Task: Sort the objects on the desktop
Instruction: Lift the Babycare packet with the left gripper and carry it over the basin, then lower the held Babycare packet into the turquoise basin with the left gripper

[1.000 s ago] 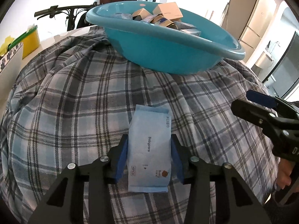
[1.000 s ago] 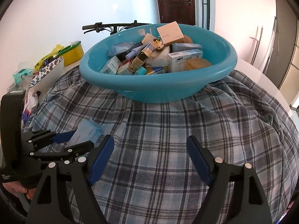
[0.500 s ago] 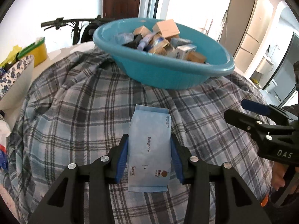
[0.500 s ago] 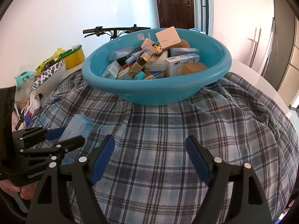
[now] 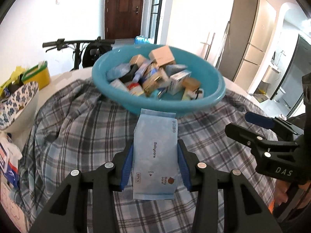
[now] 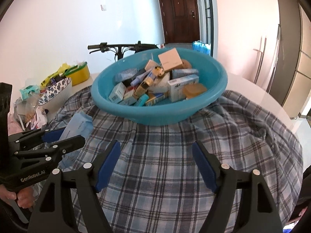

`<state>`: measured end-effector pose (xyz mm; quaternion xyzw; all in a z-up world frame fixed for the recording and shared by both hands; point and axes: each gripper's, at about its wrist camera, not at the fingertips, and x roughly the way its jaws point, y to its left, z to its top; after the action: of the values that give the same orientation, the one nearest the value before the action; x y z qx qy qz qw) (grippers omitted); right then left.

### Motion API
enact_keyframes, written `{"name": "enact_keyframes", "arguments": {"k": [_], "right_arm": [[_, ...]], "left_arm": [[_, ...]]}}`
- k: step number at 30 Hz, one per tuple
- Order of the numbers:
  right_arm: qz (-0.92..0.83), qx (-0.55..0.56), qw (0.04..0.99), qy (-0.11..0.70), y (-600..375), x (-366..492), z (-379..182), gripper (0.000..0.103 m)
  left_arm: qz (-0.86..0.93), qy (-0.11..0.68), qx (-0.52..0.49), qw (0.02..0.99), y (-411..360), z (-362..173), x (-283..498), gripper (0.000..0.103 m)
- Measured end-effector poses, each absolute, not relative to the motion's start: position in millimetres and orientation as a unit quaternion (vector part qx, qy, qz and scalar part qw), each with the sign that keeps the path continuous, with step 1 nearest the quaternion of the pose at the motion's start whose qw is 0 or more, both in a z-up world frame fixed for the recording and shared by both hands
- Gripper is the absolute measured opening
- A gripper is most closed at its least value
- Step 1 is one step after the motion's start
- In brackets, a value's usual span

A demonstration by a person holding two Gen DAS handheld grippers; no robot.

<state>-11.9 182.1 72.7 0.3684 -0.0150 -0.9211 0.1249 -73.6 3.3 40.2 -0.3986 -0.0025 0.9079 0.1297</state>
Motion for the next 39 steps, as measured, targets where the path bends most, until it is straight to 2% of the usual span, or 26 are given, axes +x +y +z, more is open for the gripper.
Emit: {"name": "enact_keyframes", "arguments": {"k": [7, 10, 24, 33, 39], "right_arm": [[-0.933, 0.342, 0.11, -0.037, 198.7, -17.9, 95.2, 0.061], [-0.936, 0.333, 0.105, -0.032, 202.6, -22.1, 104.4, 0.059], [-0.963, 0.252, 0.093, -0.017, 207.4, -58.4, 172.7, 0.058], [-0.971, 0.23, 0.07, -0.004, 210.4, -93.5, 191.5, 0.058], [-0.974, 0.214, 0.073, -0.006, 207.6, -114.1, 203.5, 0.058]], "left_arm": [[0.925, 0.002, -0.36, 0.119, 18.5, 70.0, -81.5, 0.045], [0.93, 0.011, -0.348, 0.121, 27.1, 81.4, -87.0, 0.045], [0.949, -0.001, -0.291, 0.122, 47.2, 134.8, -137.5, 0.045], [0.95, -0.02, -0.289, 0.12, 42.9, 141.8, -172.3, 0.045], [0.952, -0.004, -0.281, 0.124, 49.9, 149.9, -195.9, 0.045]]}}
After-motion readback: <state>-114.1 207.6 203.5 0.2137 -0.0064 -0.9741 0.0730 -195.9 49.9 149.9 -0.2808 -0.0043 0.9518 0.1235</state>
